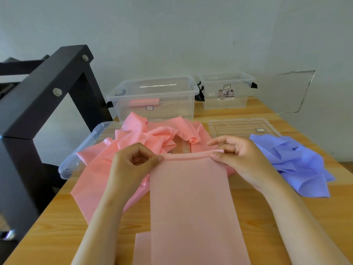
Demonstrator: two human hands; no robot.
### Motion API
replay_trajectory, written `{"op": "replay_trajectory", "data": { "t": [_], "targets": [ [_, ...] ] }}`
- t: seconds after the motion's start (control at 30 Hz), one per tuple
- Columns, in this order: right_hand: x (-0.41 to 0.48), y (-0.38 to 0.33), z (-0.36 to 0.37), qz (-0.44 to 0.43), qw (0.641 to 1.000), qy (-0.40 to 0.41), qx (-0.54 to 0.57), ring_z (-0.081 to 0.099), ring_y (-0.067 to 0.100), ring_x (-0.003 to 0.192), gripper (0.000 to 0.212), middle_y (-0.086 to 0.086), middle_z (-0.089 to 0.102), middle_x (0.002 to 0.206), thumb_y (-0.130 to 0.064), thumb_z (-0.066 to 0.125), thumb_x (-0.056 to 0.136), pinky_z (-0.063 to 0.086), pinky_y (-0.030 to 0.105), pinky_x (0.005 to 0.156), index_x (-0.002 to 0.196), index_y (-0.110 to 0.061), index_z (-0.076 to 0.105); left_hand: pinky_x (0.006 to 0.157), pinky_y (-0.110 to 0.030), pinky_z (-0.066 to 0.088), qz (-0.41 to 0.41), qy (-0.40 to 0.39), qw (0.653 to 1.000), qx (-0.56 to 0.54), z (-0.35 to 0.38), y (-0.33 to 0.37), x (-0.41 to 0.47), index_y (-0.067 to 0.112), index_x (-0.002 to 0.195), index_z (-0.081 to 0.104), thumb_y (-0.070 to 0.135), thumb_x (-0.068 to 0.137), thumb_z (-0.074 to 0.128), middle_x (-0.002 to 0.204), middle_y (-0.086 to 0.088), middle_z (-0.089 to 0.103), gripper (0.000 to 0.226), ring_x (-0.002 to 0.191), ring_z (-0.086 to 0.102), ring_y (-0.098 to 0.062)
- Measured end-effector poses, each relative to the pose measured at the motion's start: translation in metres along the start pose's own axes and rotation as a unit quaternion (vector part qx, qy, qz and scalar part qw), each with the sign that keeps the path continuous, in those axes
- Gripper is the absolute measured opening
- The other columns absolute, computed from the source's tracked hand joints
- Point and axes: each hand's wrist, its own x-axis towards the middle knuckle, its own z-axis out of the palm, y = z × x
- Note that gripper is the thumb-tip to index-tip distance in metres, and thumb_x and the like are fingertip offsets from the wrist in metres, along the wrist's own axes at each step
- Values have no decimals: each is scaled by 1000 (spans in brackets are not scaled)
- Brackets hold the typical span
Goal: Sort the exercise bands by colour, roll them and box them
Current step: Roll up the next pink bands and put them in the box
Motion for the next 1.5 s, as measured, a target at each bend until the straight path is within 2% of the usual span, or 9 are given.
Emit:
{"op": "replay_trajectory", "data": {
  "t": [0.2, 0.3, 0.53, 0.8, 0.9, 1.17, 1.3, 1.43, 1.5],
  "targets": [
    [2, 2, 2, -13, 998, 21, -51, 67, 10, 82, 18, -11, 73, 83, -14, 70, 86, 49, 31, 78, 81, -30, 70, 67, -14, 49, 0, -31, 1000, 0, -3, -5, 2, 19, 95, 65, -2, 76, 76, 73, 1, 69, 30, 67, 59, -7],
    [2, 1, 2, -20, 999, 9, -35, 63, 3, 78, 21, -12, 71, 79, -8, 65, 89, 46, 25, 77, 79, -27, 66, 68, -9, 46, 25, -53, 997, 54, -4, -2, 3, 18, 84, 72, -6, 78, 73, 74, 14, 70, 25, 67, 59, 1],
    [-2, -4, 2, -2, 998, -17, 64, 55, 4, 61, 19, -4, 64, 66, -8, 59, 93, 41, 20, 61, 81, -22, 62, 59, -26, 40, -7, -73, 997, -34, -4, -3, 1, 15, 84, 65, 5, 91, 62, 59, -2, 56, 13, 59, 47, -15],
    [-2, -2, -1, 44, 981, -34, 186, 55, 3, 57, 22, -8, 59, 61, 6, 57, 87, 41, 12, 51, 75, -12, 64, 63, -17, 44, -52, -116, 983, -131, -16, -1, 0, 24, 75, 76, 13, 65, 81, 71, 4, 66, 15, 67, 58, -7],
    [-3, -4, -3, 47, 977, -34, 206, 57, 3, 57, 14, -6, 63, 63, 1, 60, 83, 42, 12, 51, 75, -9, 66, 67, -20, 49, -47, -124, 980, -150, -17, 0, 1, 20, 73, 78, 10, 69, 66, 75, 1, 70, 16, 72, 63, -11],
    [-2, 3, 1, 47, 996, -7, 76, 66, 12, 78, 18, -1, 75, 84, -5, 70, 85, 48, 35, 77, 92, -22, 71, 66, -18, 52, -17, -94, 995, -12, -11, -6, 3, 12, 96, 70, -5, 78, 73, 74, 1, 70, 25, 69, 63, -9],
    [-2, 3, 4, 44, 997, -7, 55, 64, 11, 76, 18, -4, 72, 78, -2, 69, 84, 48, 29, 70, 83, -19, 72, 64, -16, 47, -1, -122, 993, 10, -11, -7, 3, 8, 83, 67, -7, 84, 66, 70, 6, 66, 15, 66, 58, -7],
    [-2, 3, 3, 44, 996, -39, 60, 59, 13, 71, 16, 4, 64, 75, -6, 63, 90, 45, 28, 67, 82, -19, 65, 62, -33, 34, -29, -162, 986, -34, -11, -8, 1, 13, 87, 61, 8, 93, 59, 64, -28, 49, 8, 61, 40, -24],
    [-3, 1, 2, 49, 993, -48, 98, 57, 11, 64, 19, 8, 57, 74, -6, 61, 91, 43, 21, 58, 80, -21, 64, 65, -36, 31, -37, -162, 985, -54, -13, -6, 0, 17, 85, 63, 17, 88, 63, 64, -27, 46, 3, 63, 37, -26]
  ]
}}
